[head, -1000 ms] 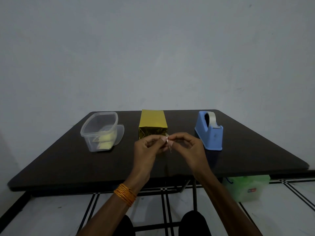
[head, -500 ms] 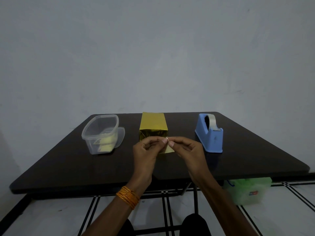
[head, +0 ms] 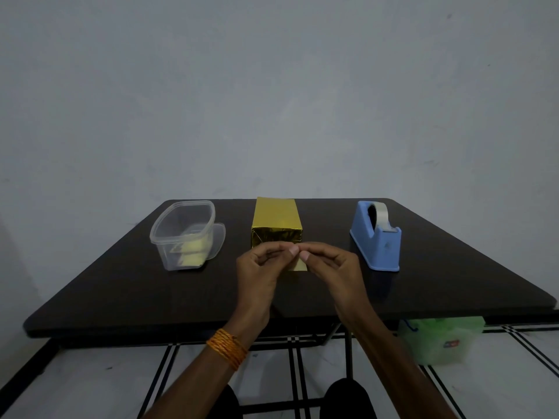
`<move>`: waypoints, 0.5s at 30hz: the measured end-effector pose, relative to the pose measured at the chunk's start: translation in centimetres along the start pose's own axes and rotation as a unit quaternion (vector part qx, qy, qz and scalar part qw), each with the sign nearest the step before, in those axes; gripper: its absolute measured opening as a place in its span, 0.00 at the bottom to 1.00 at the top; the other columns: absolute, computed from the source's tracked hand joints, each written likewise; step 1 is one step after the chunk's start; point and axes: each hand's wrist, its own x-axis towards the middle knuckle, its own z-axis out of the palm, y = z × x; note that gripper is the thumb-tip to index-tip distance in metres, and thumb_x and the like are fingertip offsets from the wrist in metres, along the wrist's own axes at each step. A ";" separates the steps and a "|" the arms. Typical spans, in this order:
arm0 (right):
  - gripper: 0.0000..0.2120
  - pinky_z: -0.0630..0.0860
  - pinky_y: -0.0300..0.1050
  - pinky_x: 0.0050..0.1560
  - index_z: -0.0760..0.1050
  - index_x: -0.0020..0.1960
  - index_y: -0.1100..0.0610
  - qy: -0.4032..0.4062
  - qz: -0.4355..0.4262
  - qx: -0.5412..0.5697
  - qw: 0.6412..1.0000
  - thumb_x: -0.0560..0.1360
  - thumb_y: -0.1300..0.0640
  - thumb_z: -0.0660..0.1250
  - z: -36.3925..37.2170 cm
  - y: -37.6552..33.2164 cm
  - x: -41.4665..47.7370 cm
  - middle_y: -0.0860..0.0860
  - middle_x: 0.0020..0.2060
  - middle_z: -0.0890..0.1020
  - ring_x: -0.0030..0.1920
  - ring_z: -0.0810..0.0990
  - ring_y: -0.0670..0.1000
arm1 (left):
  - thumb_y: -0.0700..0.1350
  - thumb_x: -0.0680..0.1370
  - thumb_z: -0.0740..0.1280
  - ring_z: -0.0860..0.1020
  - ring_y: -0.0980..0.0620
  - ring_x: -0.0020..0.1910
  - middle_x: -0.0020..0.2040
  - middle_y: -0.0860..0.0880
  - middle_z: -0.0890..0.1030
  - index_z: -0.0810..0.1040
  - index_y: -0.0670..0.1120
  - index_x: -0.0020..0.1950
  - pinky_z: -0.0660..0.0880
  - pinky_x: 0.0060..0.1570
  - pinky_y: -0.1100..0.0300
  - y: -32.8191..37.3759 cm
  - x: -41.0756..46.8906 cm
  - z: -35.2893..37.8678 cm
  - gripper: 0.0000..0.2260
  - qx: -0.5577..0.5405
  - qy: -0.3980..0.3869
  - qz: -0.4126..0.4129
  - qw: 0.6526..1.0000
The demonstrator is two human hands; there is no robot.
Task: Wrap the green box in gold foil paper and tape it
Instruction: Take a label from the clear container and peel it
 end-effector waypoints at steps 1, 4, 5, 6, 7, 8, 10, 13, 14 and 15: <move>0.10 0.79 0.39 0.53 0.82 0.56 0.58 0.002 0.003 0.004 1.000 0.76 0.65 0.68 0.0 0.0 0.0 0.51 0.51 0.86 0.55 0.84 0.49 | 0.38 0.73 0.73 0.83 0.46 0.50 0.47 0.45 0.86 0.84 0.40 0.50 0.81 0.53 0.52 0.0 0.0 0.0 0.07 0.000 0.000 0.002 1.000; 0.10 0.79 0.39 0.52 0.82 0.55 0.57 0.001 0.014 0.012 1.000 0.76 0.66 0.68 0.3 0.0 -0.1 0.50 0.50 0.86 0.55 0.84 0.48 | 0.38 0.73 0.73 0.83 0.48 0.50 0.47 0.46 0.86 0.84 0.41 0.50 0.81 0.51 0.54 -0.2 0.0 -0.1 0.07 0.011 0.007 0.016 1.000; 0.10 0.79 0.39 0.53 0.82 0.55 0.58 0.000 0.016 0.013 1.000 0.76 0.65 0.68 0.4 0.0 0.0 0.51 0.50 0.86 0.55 0.84 0.48 | 0.38 0.73 0.73 0.83 0.49 0.50 0.46 0.46 0.86 0.84 0.41 0.50 0.80 0.50 0.55 -0.3 0.1 -0.2 0.06 0.019 0.012 0.026 0.999; 0.10 0.79 0.39 0.53 0.82 0.56 0.59 -0.001 0.017 0.014 1.000 0.76 0.65 0.68 0.4 0.0 0.0 0.51 0.51 0.86 0.55 0.84 0.49 | 0.39 0.73 0.74 0.83 0.49 0.49 0.46 0.47 0.86 0.84 0.41 0.49 0.81 0.50 0.55 -0.3 0.1 -0.2 0.06 0.028 0.018 0.037 0.999; 0.10 0.79 0.40 0.53 0.82 0.57 0.60 -0.003 0.018 0.013 1.000 0.76 0.65 0.68 0.5 0.0 0.0 0.52 0.51 0.86 0.55 0.83 0.49 | 0.39 0.73 0.74 0.83 0.50 0.49 0.46 0.47 0.86 0.84 0.42 0.49 0.81 0.49 0.54 -0.5 0.2 -0.2 0.06 0.037 0.025 0.047 0.998; 0.10 0.79 0.40 0.54 0.82 0.57 0.61 -0.006 0.018 0.011 1.000 0.77 0.65 0.68 0.5 0.1 0.0 0.52 0.52 0.86 0.56 0.83 0.49 | 0.40 0.73 0.74 0.83 0.50 0.49 0.45 0.48 0.86 0.84 0.43 0.48 0.81 0.49 0.54 -0.5 0.2 -0.2 0.06 0.045 0.031 0.054 0.997; 0.11 0.79 0.41 0.54 0.82 0.58 0.62 -0.008 0.020 0.010 1.000 0.77 0.65 0.68 0.5 0.2 0.0 0.53 0.52 0.86 0.56 0.83 0.50 | 0.40 0.72 0.74 0.83 0.51 0.49 0.45 0.49 0.86 0.84 0.43 0.48 0.81 0.49 0.54 -0.6 0.3 -0.2 0.05 0.054 0.037 0.061 0.996; 0.10 0.79 0.42 0.54 0.82 0.57 0.59 -0.005 0.032 0.023 0.999 0.77 0.64 0.68 0.7 0.2 0.0 0.52 0.52 0.86 0.56 0.83 0.50 | 0.39 0.73 0.74 0.83 0.51 0.48 0.45 0.49 0.86 0.84 0.43 0.48 0.81 0.49 0.54 -0.6 0.4 -0.3 0.05 0.054 0.034 0.063 0.996; 0.10 0.80 0.42 0.54 0.82 0.56 0.59 -0.005 0.032 0.027 0.999 0.76 0.64 0.68 0.8 0.2 0.0 0.53 0.52 0.86 0.56 0.83 0.50 | 0.38 0.73 0.74 0.83 0.51 0.48 0.45 0.48 0.86 0.84 0.43 0.48 0.81 0.49 0.54 -0.6 0.4 -0.4 0.05 0.052 0.032 0.061 0.996; 0.10 0.80 0.43 0.54 0.82 0.55 0.58 -0.007 0.032 0.027 0.999 0.76 0.64 0.68 0.8 0.2 0.0 0.53 0.51 0.86 0.55 0.83 0.51 | 0.38 0.73 0.74 0.83 0.51 0.48 0.45 0.48 0.86 0.84 0.43 0.48 0.81 0.49 0.54 -0.7 0.5 -0.5 0.05 0.051 0.031 0.058 0.997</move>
